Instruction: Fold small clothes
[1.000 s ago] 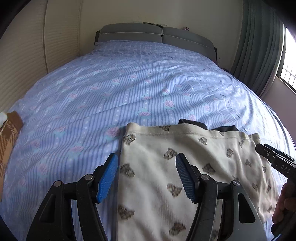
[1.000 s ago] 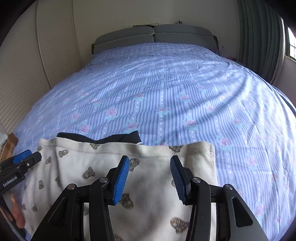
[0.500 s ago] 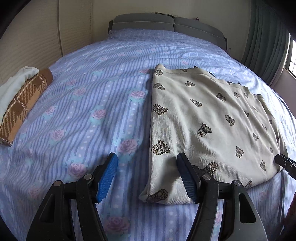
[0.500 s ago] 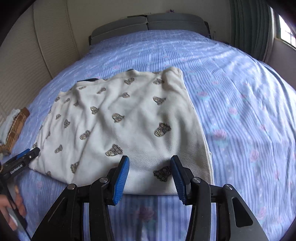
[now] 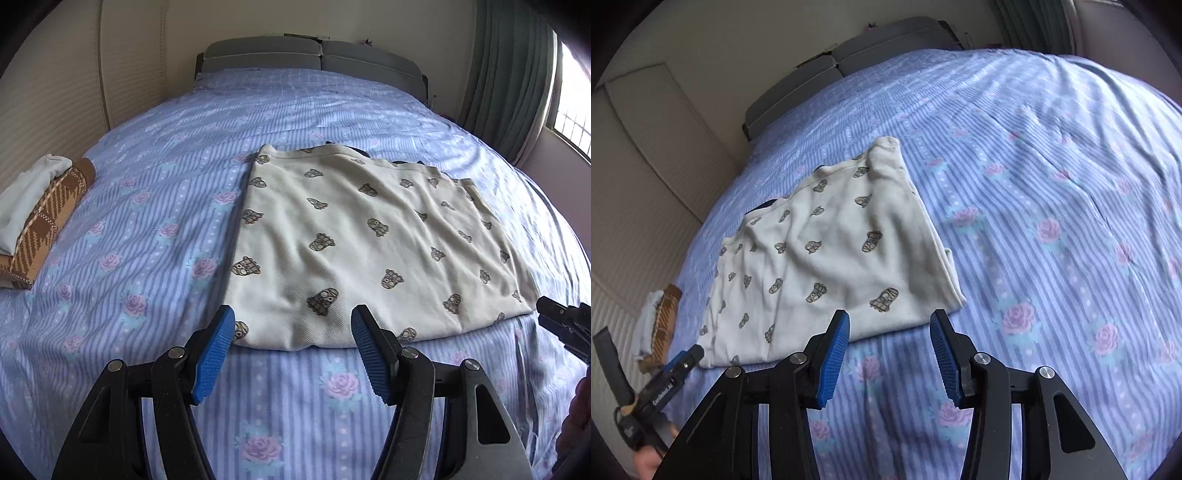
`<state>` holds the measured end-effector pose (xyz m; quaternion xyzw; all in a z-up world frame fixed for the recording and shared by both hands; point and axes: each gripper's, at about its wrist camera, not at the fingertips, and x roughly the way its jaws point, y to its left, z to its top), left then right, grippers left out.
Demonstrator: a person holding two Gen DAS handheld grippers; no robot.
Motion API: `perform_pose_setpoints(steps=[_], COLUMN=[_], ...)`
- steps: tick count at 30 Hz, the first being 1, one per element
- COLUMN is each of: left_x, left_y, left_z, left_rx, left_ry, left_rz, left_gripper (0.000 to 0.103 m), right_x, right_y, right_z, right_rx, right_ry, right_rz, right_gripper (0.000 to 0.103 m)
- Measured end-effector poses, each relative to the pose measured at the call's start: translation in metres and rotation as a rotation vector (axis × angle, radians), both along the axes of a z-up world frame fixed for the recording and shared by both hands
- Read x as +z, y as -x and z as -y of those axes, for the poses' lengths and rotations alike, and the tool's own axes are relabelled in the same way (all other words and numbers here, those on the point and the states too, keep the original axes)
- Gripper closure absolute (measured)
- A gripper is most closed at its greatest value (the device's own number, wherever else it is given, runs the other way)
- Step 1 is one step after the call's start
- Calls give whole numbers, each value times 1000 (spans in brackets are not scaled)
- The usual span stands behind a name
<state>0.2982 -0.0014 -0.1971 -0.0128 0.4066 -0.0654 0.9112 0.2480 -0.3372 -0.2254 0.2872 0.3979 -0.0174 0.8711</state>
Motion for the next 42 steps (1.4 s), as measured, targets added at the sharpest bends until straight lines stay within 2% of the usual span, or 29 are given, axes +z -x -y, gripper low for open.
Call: perform_pose_setpoints(steps=[4,6,10,12,13,14,15,17,21,25,29,32,34,37,40,42], left_x=[8,12,15,16,16,17,18,21,27,34,43,45,43,37,29,23], left_y=[2,3,3,3,3,4,5,6,6,8,15,22,24,31,37,39], left_z=[7,10,11,10,9,9,8,5,-9,-35,-76,-110,-126,-151,-170,-179], left_rx=[-13,-18,-17,-12,-10,-9,-9,-8,13,51,117,161,177,202,219,225], left_ry=[5,-2,5,11,13,14,13,12,26,37,62,73,72,75,79,84], left_rz=[6,16,22,21,20,21,24,33,41,45,63,73,65,47,34,23], left_gripper=[38,38,38,38,38,38,38,38,38,38,37,34,34,34,34,34], right_x=[-23,-33,-44,-47,-49,-51,-51,-48,-17,37,89,113,114,89,52,28], right_y=[-1,-4,-11,-17,-19,-19,-21,-18,-15,-23,-47,-70,-83,-89,-76,-68], right_z=[24,31,37,36,37,39,40,40,26,-8,-71,-140,-192,-259,-303,-316], right_rx=[-61,-80,-103,-115,-133,-152,-165,-179,-180,-132,-4,141,267,436,575,632], right_ry=[-210,-302,-378,-383,-403,-422,-437,-431,-312,-90,131,285,372,446,499,496], right_rz=[-14,7,47,62,62,64,60,70,103,171,257,310,320,287,228,169], right_gripper=[57,57,57,63,72,86,92,94,96,96,96,96,96,96,96,96])
